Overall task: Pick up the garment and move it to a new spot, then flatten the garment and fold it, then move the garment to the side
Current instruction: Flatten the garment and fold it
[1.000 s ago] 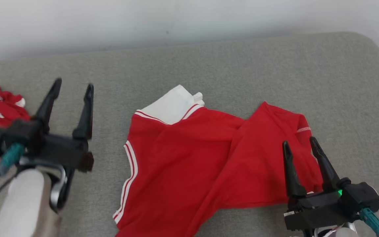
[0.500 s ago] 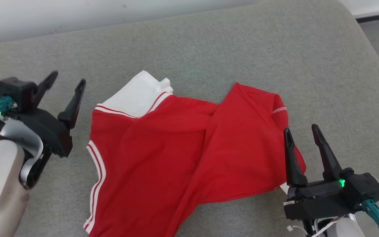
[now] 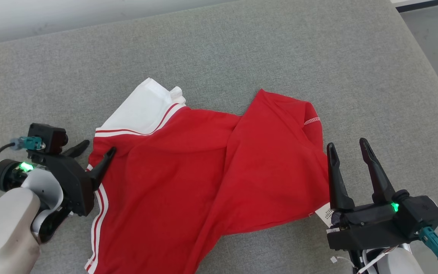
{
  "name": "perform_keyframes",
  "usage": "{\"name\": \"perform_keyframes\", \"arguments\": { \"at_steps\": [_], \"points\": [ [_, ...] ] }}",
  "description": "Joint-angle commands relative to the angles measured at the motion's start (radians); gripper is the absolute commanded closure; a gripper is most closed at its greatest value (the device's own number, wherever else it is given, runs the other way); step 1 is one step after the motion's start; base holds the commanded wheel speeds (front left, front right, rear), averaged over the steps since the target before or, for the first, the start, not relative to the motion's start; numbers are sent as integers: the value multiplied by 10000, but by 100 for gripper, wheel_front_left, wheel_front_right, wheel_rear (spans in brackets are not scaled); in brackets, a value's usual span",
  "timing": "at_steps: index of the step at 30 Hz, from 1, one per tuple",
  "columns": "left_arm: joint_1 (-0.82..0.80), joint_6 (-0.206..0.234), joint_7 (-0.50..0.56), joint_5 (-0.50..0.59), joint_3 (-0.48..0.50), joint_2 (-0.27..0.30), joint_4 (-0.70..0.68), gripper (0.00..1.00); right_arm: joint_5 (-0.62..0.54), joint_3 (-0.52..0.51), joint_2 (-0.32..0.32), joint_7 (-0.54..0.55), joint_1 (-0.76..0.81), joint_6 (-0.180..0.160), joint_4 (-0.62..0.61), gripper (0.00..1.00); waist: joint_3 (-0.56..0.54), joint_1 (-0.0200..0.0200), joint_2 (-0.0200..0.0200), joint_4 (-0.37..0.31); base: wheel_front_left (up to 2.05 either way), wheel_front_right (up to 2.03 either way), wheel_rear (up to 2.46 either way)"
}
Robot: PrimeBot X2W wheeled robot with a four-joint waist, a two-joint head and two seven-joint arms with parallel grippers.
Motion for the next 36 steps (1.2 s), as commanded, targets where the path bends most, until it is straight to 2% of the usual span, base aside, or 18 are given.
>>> {"name": "perform_keyframes", "arguments": {
  "at_steps": [1, 2, 10, 14, 20, 25, 27, 28, 29, 30, 34, 36],
  "points": [
    [-40, 16, 85, -289, -177, 23, 90, 53, 5, -13, 17, -3, -47, -23, -39, 0, 20, 0, -1, 13, 0, 0, 0],
    [-90, 16, 77, -384, -279, 28, 103, 100, 20, -3, 17, -3, -66, -23, -49, 0, 28, 0, -1, 18, 0, 0, 0],
    [-937, 18, -510, -484, -915, 326, 409, 100, 66, -5, 18, -3, -96, -23, -131, 0, 63, 0, -1, 70, 0, 0, 0],
    [-1739, 65, -1416, 33, -756, 508, 890, 100, 31, -62, 17, -3, -105, -23, -157, 0, 127, 0, -1, 123, 0, 0, 0],
    [-2867, 792, -3070, 1028, -491, 667, 1887, 100, 10, -28, 18, -3, -196, -23, -174, 0, 218, 0, -1, 52, 0, 0, 0],
    [-3296, 1298, -3470, 1629, -350, 669, 2608, 100, 34, -81, 18, -3, -254, -23, -173, 0, 327, 0, -1, -7, 0, 0, 0],
    [-3230, 1291, -3498, 1629, -319, 577, 2762, 100, 41, -83, 18, -3, -262, -23, -168, 0, 340, 0, -1, -10, 0, 0, 0],
    [-3129, 1250, -3513, 1653, -337, 483, 2859, 94, 50, -93, 18, -3, -264, -23, -157, 0, 341, 0, -1, -4, 0, 0, 0],
    [-3062, 1268, -3521, 1732, -347, 428, 2942, 56, 64, -97, 18, -3, -262, -23, -143, 0, 335, 0, -1, 10, 0, 0, 0],
    [-3020, 1270, -3530, 1786, -333, 402, 2994, 2, 81, -102, 18, -3, -260, -23, -127, 0, 325, 0, -1, 31, 0, 0, 0],
    [-2889, 1219, -3540, 1898, 168, 358, 2758, 0, 75, -92, 18, -3, -247, -23, -86, 0, 188, 0, -1, 195, 0, 0, 0],
    [-2545, 1357, -3530, 1990, 554, 260, 2357, 0, 29, -126, 14, -3, -211, -23, -62, 0, 34, 0, -1, 311, 0, 0, 0]
  ]
}}
